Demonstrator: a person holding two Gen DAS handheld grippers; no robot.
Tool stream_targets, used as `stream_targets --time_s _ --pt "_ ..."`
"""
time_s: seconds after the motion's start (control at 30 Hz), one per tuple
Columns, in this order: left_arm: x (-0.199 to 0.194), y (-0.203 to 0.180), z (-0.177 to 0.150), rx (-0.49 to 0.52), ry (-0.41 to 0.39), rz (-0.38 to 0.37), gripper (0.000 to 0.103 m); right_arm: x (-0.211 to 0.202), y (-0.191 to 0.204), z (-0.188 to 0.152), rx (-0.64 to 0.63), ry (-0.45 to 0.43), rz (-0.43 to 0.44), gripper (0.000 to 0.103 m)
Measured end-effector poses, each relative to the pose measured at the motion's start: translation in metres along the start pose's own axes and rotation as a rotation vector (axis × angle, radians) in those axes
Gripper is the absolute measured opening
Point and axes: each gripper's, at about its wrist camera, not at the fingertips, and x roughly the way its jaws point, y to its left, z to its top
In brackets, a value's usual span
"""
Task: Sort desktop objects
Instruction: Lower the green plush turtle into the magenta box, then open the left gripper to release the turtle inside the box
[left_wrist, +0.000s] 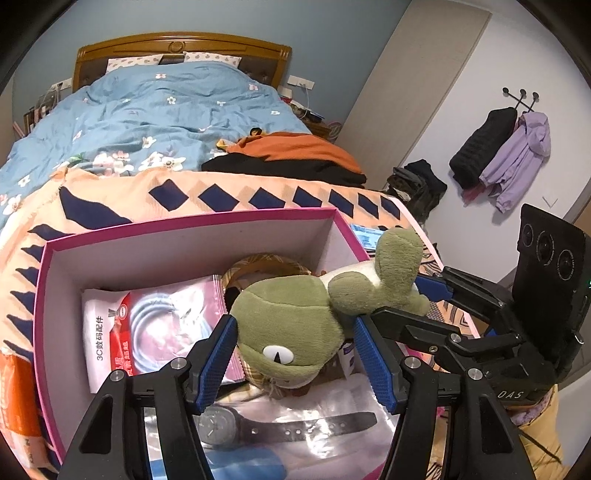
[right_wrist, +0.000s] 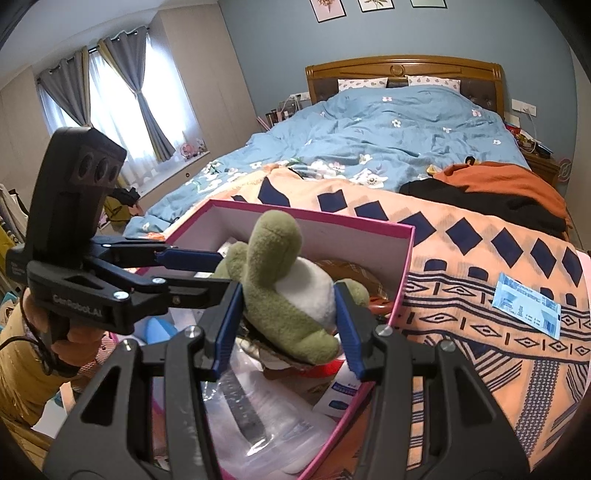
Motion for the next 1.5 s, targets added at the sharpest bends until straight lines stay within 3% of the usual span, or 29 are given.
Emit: stream_targets --time_s 0.3,0.97,1.3,1.5 --pt "0.008 0.004 0.006 -0.004 0.017 0.005 0.06 0.011 -0.005 0.004 0.002 0.019 -0.014 0.051" --pt "0.034 0.025 0.002 -0.069 0.076 0.02 0.06 0.048 -0.003 0.001 -0.089 0.112 -0.122 0.052" --pt "0.035 0.027 0.0 -0.072 0.077 0.077 0.062 0.044 -0.011 0.002 -0.087 0.111 -0.207 0.054" --pt "0.034 0.021 0.0 -0.041 0.065 0.11 0.062 0.039 -0.001 -0.003 -0.148 0.105 -0.234 0.054"
